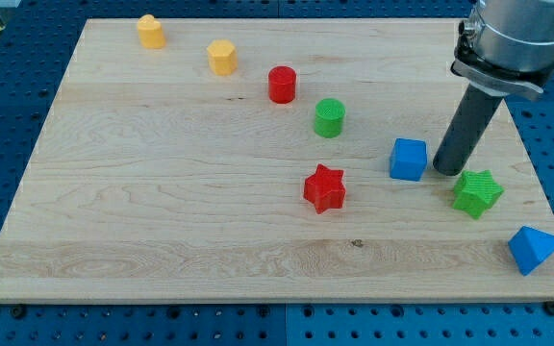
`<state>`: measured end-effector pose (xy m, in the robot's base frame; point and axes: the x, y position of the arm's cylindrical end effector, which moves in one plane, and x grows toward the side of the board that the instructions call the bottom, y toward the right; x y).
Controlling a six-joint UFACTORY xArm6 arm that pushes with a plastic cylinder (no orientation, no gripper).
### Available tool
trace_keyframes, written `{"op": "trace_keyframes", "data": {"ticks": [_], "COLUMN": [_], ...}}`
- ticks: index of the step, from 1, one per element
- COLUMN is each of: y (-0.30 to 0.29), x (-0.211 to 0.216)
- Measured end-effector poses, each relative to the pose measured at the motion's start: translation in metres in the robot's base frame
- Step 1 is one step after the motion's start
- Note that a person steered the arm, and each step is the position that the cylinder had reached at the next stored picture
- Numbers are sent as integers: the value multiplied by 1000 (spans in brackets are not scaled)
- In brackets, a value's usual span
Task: Move the blue cube downwards
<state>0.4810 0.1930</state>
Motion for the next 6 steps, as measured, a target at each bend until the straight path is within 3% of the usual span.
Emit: {"op": "trace_keyframes", "data": {"ticks": [3, 4, 5, 6], "y": [12, 9, -20, -44], "x": [8, -53, -76, -65]}}
